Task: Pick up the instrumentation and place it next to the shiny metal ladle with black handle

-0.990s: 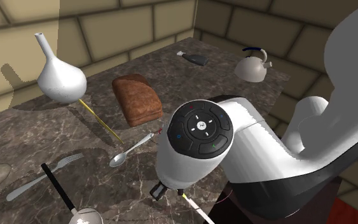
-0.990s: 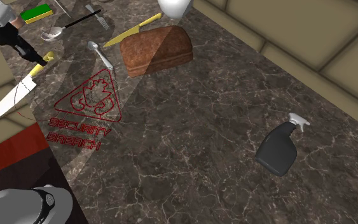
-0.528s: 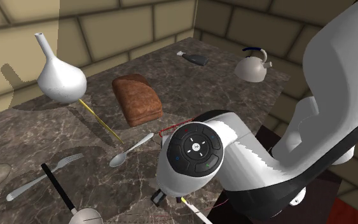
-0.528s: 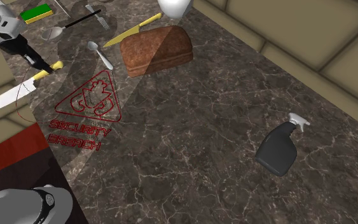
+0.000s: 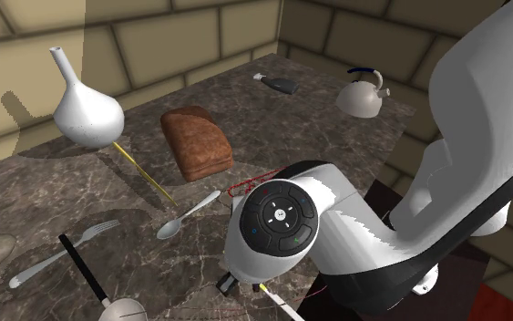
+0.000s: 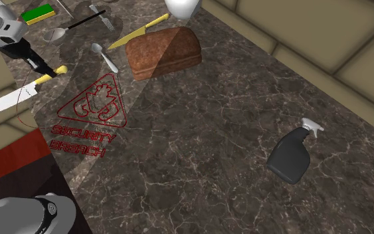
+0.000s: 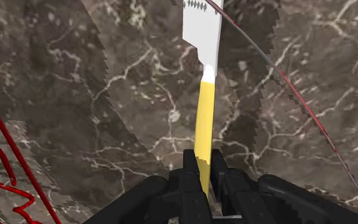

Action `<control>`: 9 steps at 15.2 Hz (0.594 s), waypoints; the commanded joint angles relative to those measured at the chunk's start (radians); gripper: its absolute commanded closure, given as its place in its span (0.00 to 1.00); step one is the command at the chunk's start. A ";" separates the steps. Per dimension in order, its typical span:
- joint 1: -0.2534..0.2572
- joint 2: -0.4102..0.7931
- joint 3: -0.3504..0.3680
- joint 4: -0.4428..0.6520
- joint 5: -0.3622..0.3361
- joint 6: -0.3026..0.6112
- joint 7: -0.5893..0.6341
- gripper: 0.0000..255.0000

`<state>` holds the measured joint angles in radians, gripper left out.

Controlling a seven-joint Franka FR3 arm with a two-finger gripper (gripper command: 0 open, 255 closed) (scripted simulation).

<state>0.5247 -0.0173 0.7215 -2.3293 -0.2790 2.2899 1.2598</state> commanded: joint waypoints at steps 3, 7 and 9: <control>0.000 0.000 0.000 0.000 0.000 0.000 0.000 0.00; 0.004 -0.027 0.002 0.012 0.031 -0.029 -0.021 0.00; 0.012 -0.076 0.003 0.040 0.083 -0.090 -0.058 0.00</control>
<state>0.5349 -0.0792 0.7248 -2.3090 -0.2148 2.2299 1.2177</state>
